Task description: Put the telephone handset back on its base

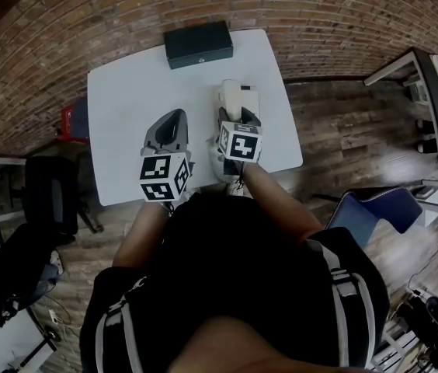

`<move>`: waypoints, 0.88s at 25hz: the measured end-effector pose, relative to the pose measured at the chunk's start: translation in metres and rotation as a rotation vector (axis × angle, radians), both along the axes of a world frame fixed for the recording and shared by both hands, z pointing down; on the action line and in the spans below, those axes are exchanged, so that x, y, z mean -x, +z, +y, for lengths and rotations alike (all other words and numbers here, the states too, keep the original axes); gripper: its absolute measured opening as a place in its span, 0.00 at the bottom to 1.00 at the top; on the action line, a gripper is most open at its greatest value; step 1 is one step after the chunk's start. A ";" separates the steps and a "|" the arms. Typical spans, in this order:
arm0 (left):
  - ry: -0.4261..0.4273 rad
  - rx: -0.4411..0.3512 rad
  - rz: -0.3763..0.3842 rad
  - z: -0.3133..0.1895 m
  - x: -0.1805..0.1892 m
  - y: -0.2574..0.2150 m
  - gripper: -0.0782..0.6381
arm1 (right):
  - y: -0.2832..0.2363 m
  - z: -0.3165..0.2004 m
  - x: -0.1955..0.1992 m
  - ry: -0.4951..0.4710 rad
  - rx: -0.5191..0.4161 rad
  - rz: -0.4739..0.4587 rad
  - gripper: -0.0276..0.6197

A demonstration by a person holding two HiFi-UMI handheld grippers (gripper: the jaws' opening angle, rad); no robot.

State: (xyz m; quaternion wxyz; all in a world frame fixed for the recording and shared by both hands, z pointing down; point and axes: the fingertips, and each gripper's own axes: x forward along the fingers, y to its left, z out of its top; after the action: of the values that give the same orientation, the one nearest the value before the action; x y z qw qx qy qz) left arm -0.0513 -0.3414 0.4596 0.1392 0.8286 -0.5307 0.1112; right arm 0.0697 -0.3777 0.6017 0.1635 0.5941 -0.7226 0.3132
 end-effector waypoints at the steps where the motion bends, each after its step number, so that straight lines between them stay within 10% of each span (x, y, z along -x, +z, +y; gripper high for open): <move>1: 0.000 0.001 0.001 -0.002 0.001 0.000 0.11 | 0.004 -0.002 0.000 0.002 0.011 0.007 0.36; 22: -0.069 0.002 -0.015 -0.010 0.041 0.001 0.11 | 0.063 -0.031 0.009 0.026 0.141 0.098 0.35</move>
State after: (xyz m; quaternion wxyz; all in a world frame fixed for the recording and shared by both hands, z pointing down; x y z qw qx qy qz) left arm -0.0919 -0.3512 0.4601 0.1398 0.8089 -0.5598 0.1129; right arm 0.0606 -0.4086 0.6649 0.2360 0.6052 -0.6820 0.3359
